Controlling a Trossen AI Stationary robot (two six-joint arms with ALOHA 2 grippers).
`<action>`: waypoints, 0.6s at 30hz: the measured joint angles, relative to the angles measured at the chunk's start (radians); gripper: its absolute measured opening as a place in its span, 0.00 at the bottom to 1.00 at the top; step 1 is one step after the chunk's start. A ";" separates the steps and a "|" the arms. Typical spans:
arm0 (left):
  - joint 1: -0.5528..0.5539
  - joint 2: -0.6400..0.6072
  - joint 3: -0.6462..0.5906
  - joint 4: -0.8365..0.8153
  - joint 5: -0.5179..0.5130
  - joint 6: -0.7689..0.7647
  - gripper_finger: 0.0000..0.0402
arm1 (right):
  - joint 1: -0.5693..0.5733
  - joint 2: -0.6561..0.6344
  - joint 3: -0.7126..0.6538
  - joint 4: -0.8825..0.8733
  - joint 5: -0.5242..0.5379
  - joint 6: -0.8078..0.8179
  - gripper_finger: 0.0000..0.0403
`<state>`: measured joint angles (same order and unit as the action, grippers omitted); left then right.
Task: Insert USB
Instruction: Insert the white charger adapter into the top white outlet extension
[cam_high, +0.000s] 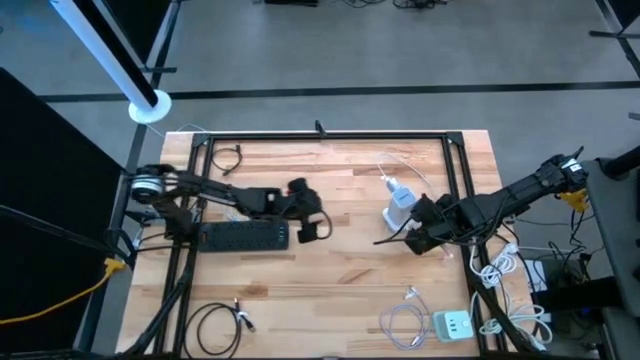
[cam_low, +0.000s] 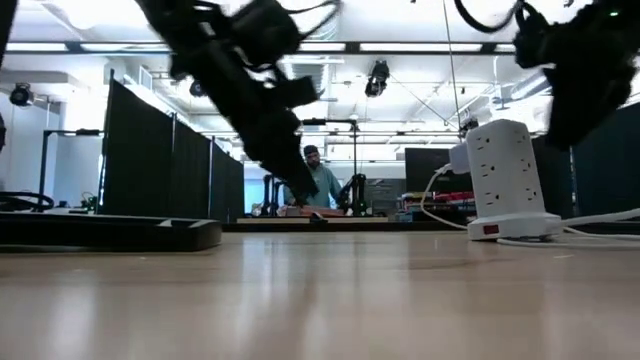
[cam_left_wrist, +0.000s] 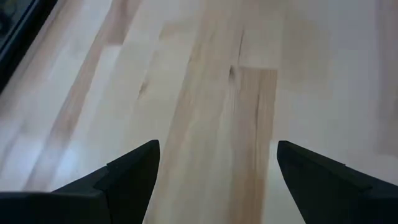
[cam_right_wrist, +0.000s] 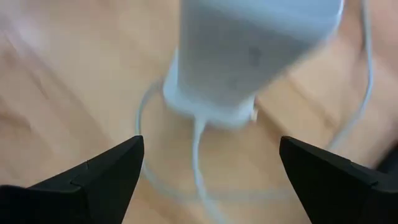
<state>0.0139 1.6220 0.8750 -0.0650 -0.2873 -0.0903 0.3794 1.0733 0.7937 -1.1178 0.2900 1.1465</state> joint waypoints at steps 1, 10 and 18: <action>0.000 -0.035 -0.032 0.018 -0.007 -0.026 0.78 | 0.001 0.000 -0.001 0.006 -0.043 0.020 0.89; -0.005 -0.267 -0.251 0.067 -0.101 -0.166 0.78 | 0.011 0.076 -0.011 0.148 -0.132 0.068 0.74; -0.006 -0.349 -0.313 0.071 -0.133 -0.185 0.78 | 0.011 0.248 -0.012 0.336 -0.141 -0.242 0.06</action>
<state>0.0074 1.2725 0.5624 0.0061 -0.4200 -0.2756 0.3904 1.3215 0.7818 -0.7818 0.1493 0.9040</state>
